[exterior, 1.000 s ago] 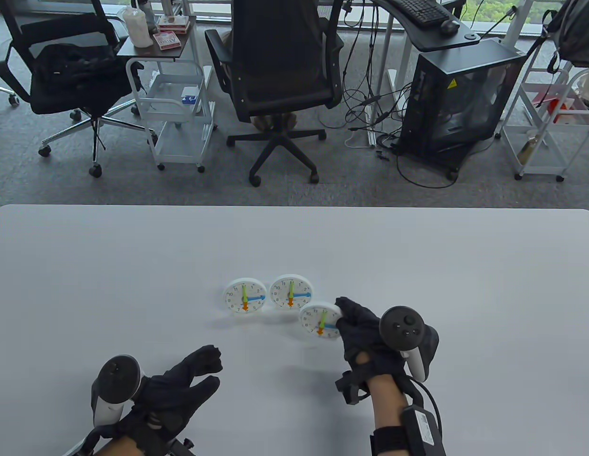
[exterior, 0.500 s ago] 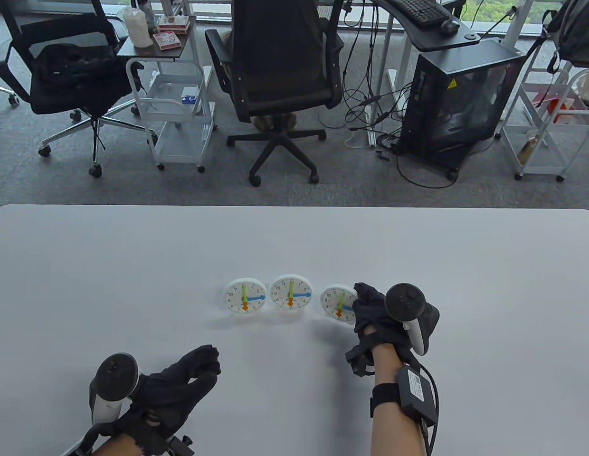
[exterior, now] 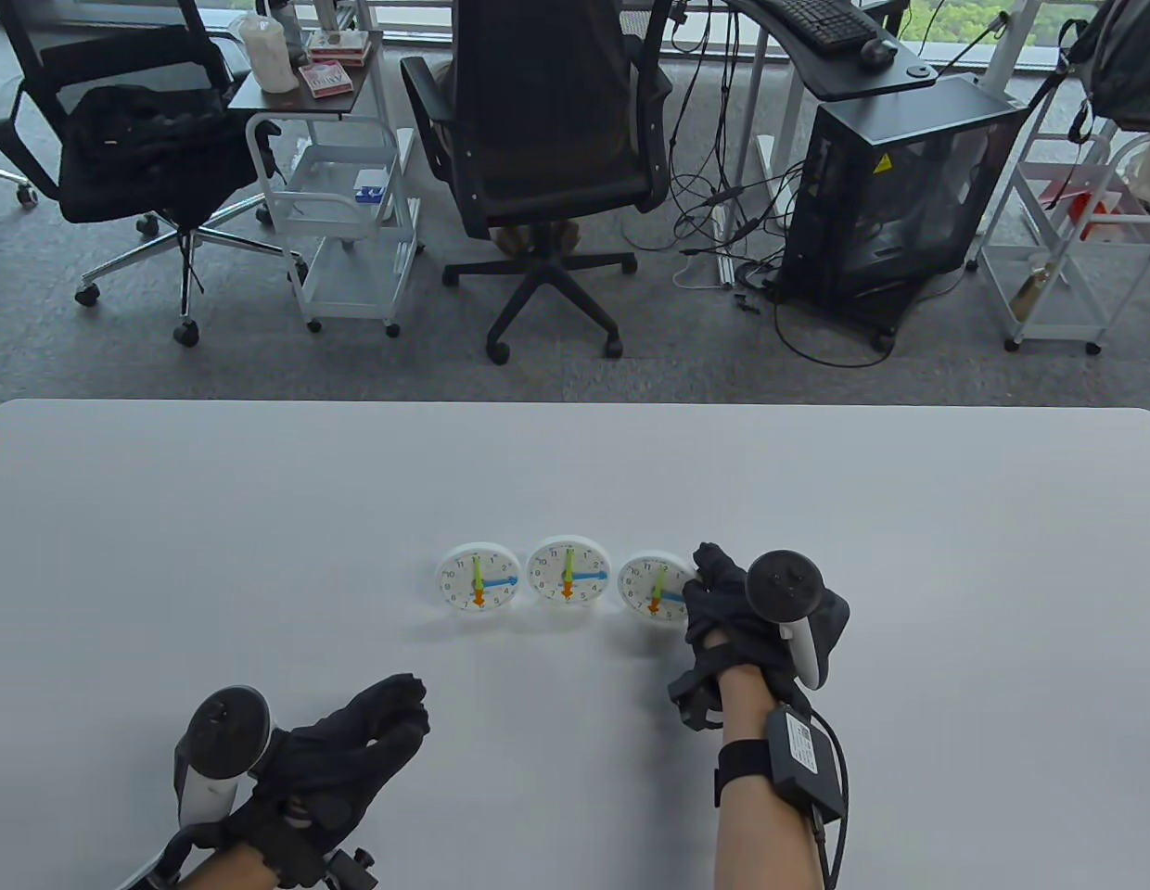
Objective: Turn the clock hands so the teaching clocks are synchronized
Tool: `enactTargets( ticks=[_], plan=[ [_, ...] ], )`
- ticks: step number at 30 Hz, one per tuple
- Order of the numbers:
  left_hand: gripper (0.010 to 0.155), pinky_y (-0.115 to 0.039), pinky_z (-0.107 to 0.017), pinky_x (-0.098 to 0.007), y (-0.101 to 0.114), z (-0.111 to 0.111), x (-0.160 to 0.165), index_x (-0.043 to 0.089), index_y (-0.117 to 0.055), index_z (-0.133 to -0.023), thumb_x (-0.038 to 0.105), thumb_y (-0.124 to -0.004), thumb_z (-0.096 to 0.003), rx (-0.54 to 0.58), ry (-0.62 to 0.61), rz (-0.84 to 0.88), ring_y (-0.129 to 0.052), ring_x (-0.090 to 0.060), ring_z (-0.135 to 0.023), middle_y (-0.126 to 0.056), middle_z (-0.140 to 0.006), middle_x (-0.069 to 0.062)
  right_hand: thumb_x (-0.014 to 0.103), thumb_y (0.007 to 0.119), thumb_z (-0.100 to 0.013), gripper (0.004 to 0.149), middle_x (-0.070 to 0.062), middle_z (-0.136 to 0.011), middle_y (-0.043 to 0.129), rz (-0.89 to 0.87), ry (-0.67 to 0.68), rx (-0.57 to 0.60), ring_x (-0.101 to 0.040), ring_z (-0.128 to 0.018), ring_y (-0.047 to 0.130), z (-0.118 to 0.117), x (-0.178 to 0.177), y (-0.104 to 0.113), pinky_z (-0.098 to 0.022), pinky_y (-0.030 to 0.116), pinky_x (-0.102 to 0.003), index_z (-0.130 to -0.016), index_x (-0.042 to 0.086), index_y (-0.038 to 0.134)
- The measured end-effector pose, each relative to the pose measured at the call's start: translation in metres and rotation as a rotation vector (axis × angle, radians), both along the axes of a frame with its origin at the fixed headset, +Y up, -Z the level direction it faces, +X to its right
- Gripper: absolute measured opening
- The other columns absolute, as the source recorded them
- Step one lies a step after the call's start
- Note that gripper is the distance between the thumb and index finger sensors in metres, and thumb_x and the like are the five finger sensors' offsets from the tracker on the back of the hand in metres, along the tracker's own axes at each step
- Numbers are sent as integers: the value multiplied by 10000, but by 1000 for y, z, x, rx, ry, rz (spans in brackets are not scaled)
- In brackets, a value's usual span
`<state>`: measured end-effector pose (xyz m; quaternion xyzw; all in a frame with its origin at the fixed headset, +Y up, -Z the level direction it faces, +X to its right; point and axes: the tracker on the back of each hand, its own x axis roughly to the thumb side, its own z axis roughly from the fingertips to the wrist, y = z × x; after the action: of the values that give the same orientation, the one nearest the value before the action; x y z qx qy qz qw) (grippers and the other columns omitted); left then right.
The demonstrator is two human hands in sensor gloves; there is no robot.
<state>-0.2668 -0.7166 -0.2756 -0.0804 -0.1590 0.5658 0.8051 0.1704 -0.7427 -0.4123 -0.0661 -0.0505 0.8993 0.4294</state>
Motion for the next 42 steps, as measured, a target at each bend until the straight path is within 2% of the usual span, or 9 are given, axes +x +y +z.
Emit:
enactTargets(
  ticks=[4, 9, 13, 15, 20, 23, 26, 31, 42],
  plan=[
    [728, -479, -608, -742, 2, 0, 0, 146, -607, -1053, 556, -847, -501, 15, -4, -3, -771, -535, -884, -824, -1005, -195, 371, 803, -495, 726, -251, -992, 641, 31, -28, 64, -573, -839, 716, 14, 3, 11, -547, 525, -752, -1044, -30, 550],
    [776, -442, -613, -750, 4, 0, -1, 151, -582, -1067, 587, -862, -490, 51, 4, -52, -672, -564, -947, -725, -1077, -222, 423, 773, -505, 773, -286, -999, 592, 42, -77, 238, -610, -853, 644, 46, -10, 38, -545, 480, -756, -1045, -61, 507],
    [810, -367, -618, -755, 6, 1, -1, 161, -558, -1079, 612, -867, -481, 97, 13, -117, -534, -589, -1004, -630, -1128, -242, 453, 767, -510, 815, -346, -1027, 495, 74, 19, 288, -650, -911, 486, 73, -36, 57, -559, 403, -761, -1050, -82, 475],
    [839, -309, -616, -757, 8, 2, -1, 167, -525, -1092, 625, -867, -478, 108, 13, -141, -430, -602, -1028, -556, -1158, -253, 483, 761, -514, 842, -377, -1047, 379, 102, 85, 290, -663, -929, 367, 86, -54, 64, -560, 347, -764, -1057, -89, 465],
    [964, -131, -586, -746, 15, 6, -3, 187, -338, -1131, 680, -850, -480, 127, 2, -250, -57, -597, -1025, -266, -1216, -268, 549, 732, -531, 920, -392, -1042, 123, 115, 264, 286, -663, -903, 64, 120, -98, 79, -542, 173, -770, -1096, -78, 366],
    [1008, -65, -564, -738, 17, 8, -3, 204, -256, -1131, 705, -838, -479, 152, 10, -295, 64, -571, -987, -143, -1210, -264, 553, 734, -522, 921, -369, -1052, 83, 192, 377, 403, -643, -906, 2, 138, -125, 78, -537, 106, -770, -1112, -45, 357],
    [1037, -35, -551, -735, 16, 8, 0, 221, -183, -1123, 731, -818, -481, 153, -4, -363, 156, -545, -945, -18, -1183, -258, 564, 719, -522, 923, -352, -1051, 45, 345, 470, 383, -634, -902, -32, 141, -137, 71, -539, 89, -765, -1117, -22, 325],
    [1040, -20, -550, -733, 3, 2, 0, 240, -89, -1099, 751, -763, -495, 76, -23, -416, 229, -515, -905, 95, -1135, -241, 535, 728, -521, 894, -355, -1059, 103, 364, 466, 340, -648, -912, 31, 136, -141, 59, -549, 132, -765, -1101, -42, 366],
    [992, -72, -575, -735, -5, -1, -1, 215, -141, -1104, 706, -759, -504, 38, -7, -402, 146, -535, -947, 12, -1156, -261, 520, 731, -519, 850, -356, -1078, 217, 342, 460, 348, -669, -937, 167, 136, -143, 58, -562, 208, -773, -1085, -46, 445]
  ],
)
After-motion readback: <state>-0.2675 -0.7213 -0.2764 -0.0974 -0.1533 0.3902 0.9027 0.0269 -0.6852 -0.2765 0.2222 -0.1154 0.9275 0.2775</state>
